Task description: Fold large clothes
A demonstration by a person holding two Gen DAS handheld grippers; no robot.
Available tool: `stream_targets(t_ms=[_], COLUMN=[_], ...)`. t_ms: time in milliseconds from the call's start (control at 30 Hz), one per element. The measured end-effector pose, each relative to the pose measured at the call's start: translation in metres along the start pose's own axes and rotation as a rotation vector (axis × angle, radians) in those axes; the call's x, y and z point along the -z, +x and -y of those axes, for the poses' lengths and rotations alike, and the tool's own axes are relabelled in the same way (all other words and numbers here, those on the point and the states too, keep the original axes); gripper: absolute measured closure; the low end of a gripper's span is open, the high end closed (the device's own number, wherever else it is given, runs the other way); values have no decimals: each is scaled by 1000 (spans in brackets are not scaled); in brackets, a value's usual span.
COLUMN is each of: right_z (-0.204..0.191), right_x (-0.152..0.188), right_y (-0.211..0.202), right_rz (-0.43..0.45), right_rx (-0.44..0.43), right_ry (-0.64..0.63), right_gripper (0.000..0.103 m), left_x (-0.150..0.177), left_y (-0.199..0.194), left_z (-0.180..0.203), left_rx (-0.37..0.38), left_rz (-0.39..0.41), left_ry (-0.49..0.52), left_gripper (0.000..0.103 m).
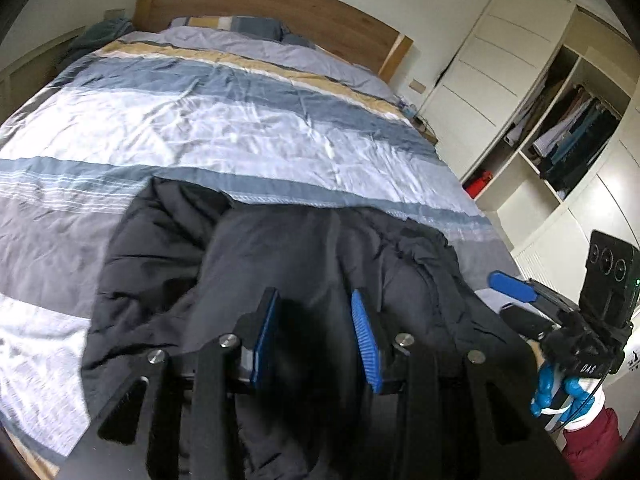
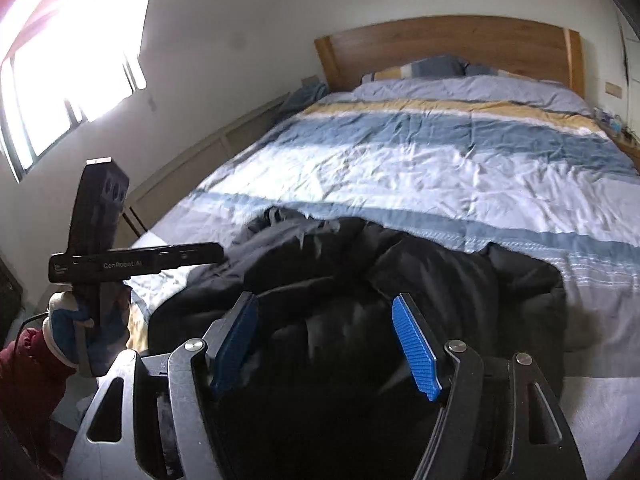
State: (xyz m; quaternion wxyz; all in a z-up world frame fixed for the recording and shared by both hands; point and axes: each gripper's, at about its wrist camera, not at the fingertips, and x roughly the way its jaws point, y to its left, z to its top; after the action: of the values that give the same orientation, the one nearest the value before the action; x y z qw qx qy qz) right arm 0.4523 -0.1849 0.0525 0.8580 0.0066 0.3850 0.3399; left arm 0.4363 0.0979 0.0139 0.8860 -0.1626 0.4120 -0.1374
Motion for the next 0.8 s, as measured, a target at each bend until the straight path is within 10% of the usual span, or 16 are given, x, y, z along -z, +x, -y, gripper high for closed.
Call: stream_targets(t_ms=[467, 800], right_z=[9, 15], right_x=[103, 114], right_y=[26, 40], right_rz=[-175, -185], right_rx=[21, 52], right_ry=[-71, -52], right_gripper=[33, 33], left_x=[123, 133], left_y=[44, 55], left_z=[4, 5], left_rx=[-95, -144], left_rz=[-89, -99], left_ry=[101, 105], left_gripper=[67, 67])
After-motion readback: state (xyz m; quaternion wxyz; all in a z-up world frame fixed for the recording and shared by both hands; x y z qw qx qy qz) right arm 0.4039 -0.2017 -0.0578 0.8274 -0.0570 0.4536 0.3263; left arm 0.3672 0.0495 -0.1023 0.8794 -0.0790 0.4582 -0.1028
